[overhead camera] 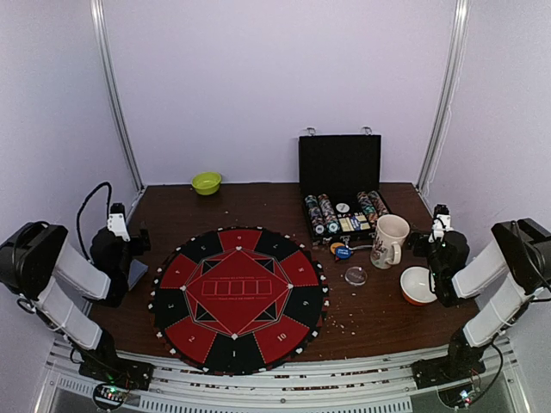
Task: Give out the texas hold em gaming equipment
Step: Pick up the dealer button from the center of the board, then place the dealer button at position 1, then pick up the small blind button from the center of the board.
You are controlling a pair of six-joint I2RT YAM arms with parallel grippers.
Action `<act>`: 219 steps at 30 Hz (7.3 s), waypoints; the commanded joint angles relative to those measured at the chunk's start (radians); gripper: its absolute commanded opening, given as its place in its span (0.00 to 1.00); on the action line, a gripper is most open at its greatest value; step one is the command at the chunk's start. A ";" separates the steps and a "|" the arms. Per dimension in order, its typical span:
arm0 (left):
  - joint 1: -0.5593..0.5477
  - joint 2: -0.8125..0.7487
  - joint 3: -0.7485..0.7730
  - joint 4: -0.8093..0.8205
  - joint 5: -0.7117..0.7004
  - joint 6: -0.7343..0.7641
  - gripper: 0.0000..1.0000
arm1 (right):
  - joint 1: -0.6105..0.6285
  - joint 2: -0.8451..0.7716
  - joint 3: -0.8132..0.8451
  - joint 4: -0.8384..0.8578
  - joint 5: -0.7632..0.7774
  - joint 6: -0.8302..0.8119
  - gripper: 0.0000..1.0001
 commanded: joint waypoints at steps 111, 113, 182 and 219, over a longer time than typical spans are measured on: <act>-0.336 -0.398 0.814 -1.721 0.408 -0.122 0.98 | 1.319 0.838 1.836 -2.349 -0.205 0.078 0.30; -0.337 -0.397 0.813 -1.720 0.412 -0.121 0.98 | 1.320 0.838 1.832 -2.346 -0.212 0.076 0.30; -0.336 -0.223 0.901 -1.650 0.436 -0.054 0.98 | 0.542 0.475 1.215 -1.917 0.067 0.506 0.75; -0.337 -0.227 0.906 -1.660 0.436 -0.054 0.98 | 0.559 0.368 1.217 -2.004 0.112 0.439 0.34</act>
